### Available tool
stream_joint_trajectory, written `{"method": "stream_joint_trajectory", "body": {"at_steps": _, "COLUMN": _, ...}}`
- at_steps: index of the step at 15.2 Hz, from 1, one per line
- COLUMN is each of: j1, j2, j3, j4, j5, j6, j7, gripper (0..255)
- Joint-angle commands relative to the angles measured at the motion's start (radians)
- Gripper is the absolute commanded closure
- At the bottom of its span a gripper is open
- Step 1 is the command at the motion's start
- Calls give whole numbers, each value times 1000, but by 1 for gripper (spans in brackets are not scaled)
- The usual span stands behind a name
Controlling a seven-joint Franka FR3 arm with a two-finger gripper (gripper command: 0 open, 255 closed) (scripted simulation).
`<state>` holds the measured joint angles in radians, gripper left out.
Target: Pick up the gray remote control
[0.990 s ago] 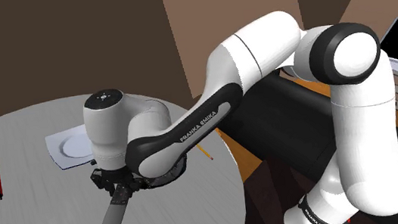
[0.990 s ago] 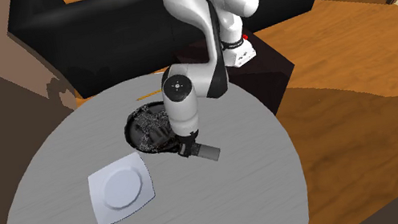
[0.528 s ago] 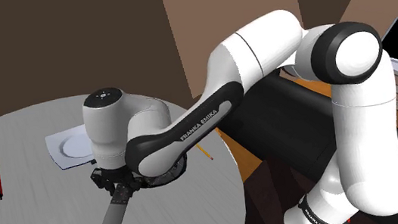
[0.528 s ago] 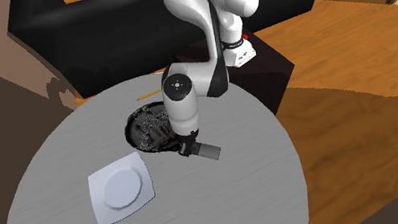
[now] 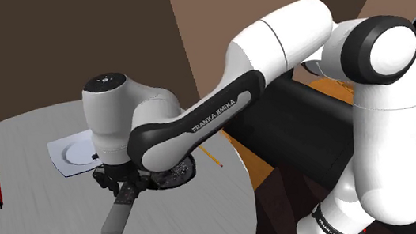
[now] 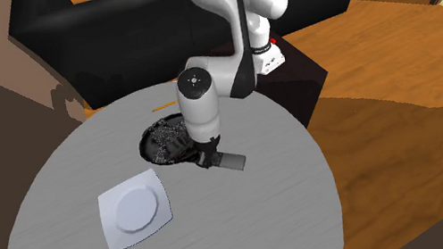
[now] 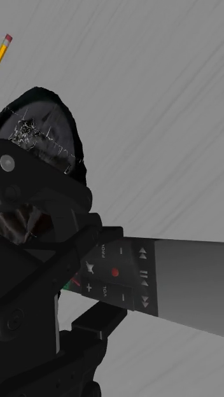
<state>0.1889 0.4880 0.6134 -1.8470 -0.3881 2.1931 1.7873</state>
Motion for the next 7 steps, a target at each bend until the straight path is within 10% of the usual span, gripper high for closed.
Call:
{"method": "stream_joint_trajectory", "body": {"at_steps": 1, "j1": -5, "j2": -13, "j3": 7, "j4": 10, "j5": 11, "j6": -20, "j7": -9, "gripper": 255}}
{"method": "stream_joint_trajectory", "body": {"at_steps": 7, "j1": -15, "j2": -45, "j3": 22, "j4": 25, "j5": 36, "j6": -61, "j7": -25, "gripper": 255}}
